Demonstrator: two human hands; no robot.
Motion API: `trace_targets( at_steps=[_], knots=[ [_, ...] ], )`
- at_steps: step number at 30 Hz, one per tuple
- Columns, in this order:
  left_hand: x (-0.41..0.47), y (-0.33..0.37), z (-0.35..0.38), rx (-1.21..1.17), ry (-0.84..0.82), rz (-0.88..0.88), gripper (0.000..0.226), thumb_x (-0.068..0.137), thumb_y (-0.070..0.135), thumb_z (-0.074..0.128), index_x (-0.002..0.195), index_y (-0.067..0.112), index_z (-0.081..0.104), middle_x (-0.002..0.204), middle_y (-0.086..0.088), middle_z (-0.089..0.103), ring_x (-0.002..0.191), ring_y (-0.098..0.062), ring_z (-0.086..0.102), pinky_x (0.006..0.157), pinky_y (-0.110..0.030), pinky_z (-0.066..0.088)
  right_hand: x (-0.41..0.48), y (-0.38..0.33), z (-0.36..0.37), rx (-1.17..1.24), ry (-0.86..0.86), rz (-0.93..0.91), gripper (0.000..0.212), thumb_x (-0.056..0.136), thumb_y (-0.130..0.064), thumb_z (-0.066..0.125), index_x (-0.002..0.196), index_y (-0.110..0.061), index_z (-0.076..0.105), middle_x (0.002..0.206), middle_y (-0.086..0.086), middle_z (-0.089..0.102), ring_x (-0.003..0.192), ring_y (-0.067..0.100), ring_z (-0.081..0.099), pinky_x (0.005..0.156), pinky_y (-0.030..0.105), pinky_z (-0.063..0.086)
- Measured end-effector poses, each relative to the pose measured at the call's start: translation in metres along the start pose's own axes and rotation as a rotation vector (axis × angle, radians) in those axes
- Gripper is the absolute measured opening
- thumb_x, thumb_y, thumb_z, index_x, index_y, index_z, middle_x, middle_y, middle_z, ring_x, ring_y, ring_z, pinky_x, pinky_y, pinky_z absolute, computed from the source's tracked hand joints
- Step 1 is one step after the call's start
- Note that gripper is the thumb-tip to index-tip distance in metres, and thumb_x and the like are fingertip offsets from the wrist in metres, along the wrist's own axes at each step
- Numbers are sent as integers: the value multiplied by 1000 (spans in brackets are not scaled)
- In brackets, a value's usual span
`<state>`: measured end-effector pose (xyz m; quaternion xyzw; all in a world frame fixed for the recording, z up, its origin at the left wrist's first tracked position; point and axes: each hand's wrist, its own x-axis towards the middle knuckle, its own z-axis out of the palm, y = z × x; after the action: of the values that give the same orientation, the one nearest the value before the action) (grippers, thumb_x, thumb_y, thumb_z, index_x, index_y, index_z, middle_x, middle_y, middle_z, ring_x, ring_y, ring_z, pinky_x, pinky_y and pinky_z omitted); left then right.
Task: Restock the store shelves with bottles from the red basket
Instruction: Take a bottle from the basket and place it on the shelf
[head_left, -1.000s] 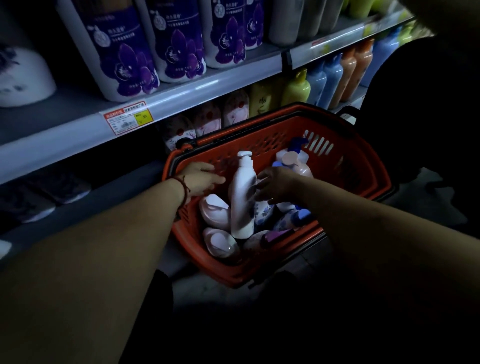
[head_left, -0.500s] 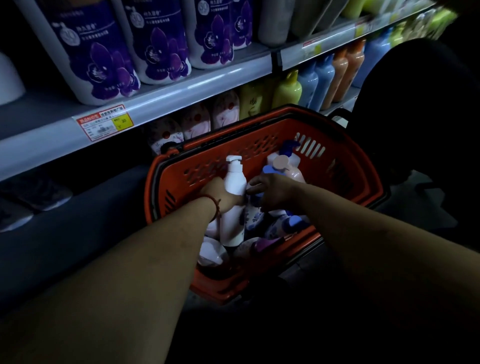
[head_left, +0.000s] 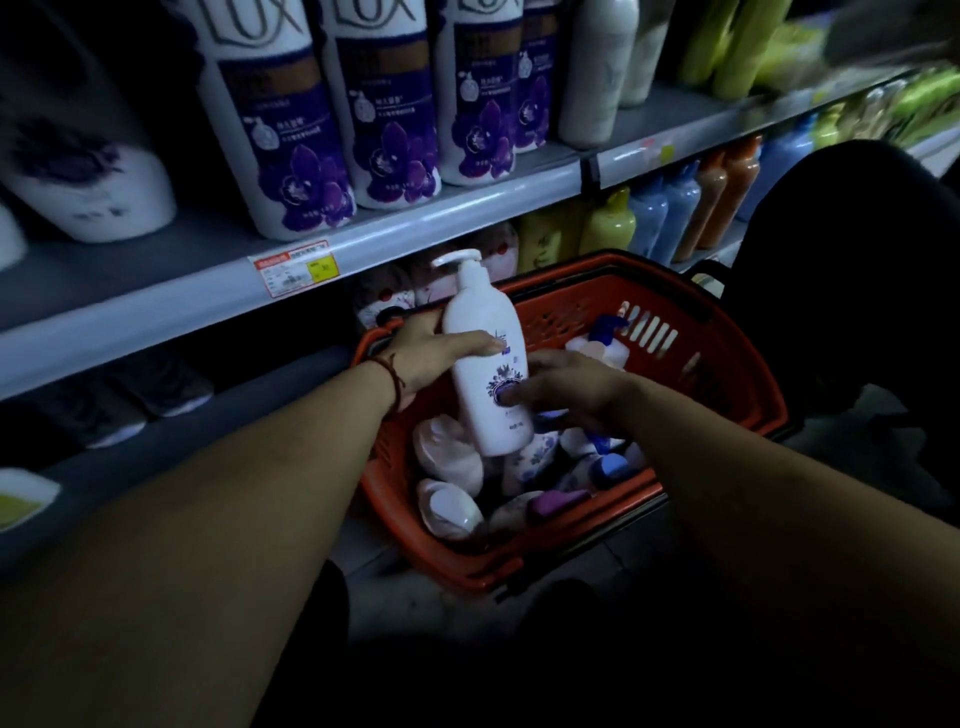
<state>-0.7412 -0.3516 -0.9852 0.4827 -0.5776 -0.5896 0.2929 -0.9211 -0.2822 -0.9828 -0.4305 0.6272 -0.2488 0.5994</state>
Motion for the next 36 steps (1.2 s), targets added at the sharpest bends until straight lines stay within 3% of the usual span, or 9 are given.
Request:
trace_targets(
  at_steps=[5, 8, 10, 15, 17, 22, 30, 34, 36],
  knots=[
    [-25, 33, -13, -183, -32, 28, 36, 76, 7, 79, 109, 1, 69, 107, -18, 73, 100, -29, 69, 94, -43, 55, -27, -29, 16, 284, -112, -184, 27, 87, -6, 65, 114, -4, 65, 110, 16, 71, 96, 27, 69, 81, 37, 58],
    [-43, 46, -23, -275, 35, 14, 33, 79, 12, 78, 107, -4, 69, 106, -20, 73, 96, -30, 70, 95, -47, 54, -36, -42, 28, 393, -35, -246, 32, 81, -9, 69, 111, -1, 66, 114, 21, 69, 103, 33, 65, 99, 49, 50],
    [-58, 49, -33, -276, 18, -13, 29, 81, 16, 77, 107, 4, 71, 105, -15, 74, 92, -25, 71, 93, -45, 55, -41, -49, 38, 409, -22, -268, 38, 76, -13, 72, 112, 0, 67, 116, 22, 67, 107, 37, 63, 104, 52, 46],
    [-99, 50, -59, -219, -75, -52, 40, 82, 15, 76, 120, 13, 66, 112, -7, 73, 102, -21, 70, 88, -41, 56, -56, -66, 63, 490, -26, -322, 47, 77, -13, 72, 119, 4, 62, 115, 23, 68, 102, 35, 67, 79, 40, 59],
    [-113, 56, -70, -230, -89, -18, 43, 82, 11, 75, 123, 14, 64, 116, -6, 72, 109, -22, 68, 92, -44, 55, -65, -78, 73, 463, -42, -361, 40, 84, -10, 67, 121, 4, 61, 112, 22, 69, 96, 33, 69, 74, 38, 59],
    [-148, 67, -99, -301, -29, 84, 41, 83, 8, 74, 120, 21, 65, 115, -3, 73, 112, -22, 66, 101, -50, 48, -88, -112, 99, 330, -35, -458, 37, 86, -3, 64, 121, 6, 59, 116, 24, 68, 104, 38, 66, 91, 48, 55],
    [-210, 121, -154, -309, 72, 230, 34, 85, 7, 71, 116, 19, 64, 113, -5, 72, 102, -19, 69, 82, -36, 58, -133, -193, 148, 120, -59, -595, 29, 88, -1, 64, 117, 2, 63, 112, 22, 70, 108, 40, 66, 94, 55, 51],
    [-235, 154, -189, -254, 136, 285, 37, 84, 11, 73, 118, 21, 62, 118, -5, 71, 110, -23, 67, 93, -43, 52, -153, -237, 176, 101, -89, -679, 29, 89, 2, 61, 118, 3, 62, 113, 20, 70, 108, 36, 66, 91, 47, 54],
    [-244, 172, -206, -214, 161, 311, 41, 86, 11, 72, 124, 20, 59, 117, -1, 71, 107, -19, 67, 89, -40, 52, -159, -258, 188, 102, -94, -721, 30, 88, 1, 62, 118, 3, 61, 111, 19, 71, 107, 35, 67, 91, 47, 54]
  ],
)
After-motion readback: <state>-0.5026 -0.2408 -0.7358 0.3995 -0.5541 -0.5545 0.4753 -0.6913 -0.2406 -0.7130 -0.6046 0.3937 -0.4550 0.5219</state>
